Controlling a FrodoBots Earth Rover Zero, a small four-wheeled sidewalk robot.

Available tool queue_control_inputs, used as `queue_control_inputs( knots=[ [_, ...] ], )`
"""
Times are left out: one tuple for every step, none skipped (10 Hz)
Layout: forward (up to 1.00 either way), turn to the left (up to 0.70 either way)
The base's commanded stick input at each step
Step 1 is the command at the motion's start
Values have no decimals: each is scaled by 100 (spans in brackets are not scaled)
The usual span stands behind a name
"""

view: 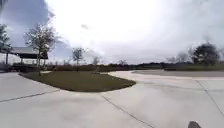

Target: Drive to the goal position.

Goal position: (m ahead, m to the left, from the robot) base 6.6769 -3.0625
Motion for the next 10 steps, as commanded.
queue_control_inputs(
  knots=[
    [0,-100],
    [0,-100],
    [16,-36],
    [48,0],
    [85,0],
    [100,0],
    [100,0],
    [100,0],
    [100,0],
    [100,0]
  ],
)
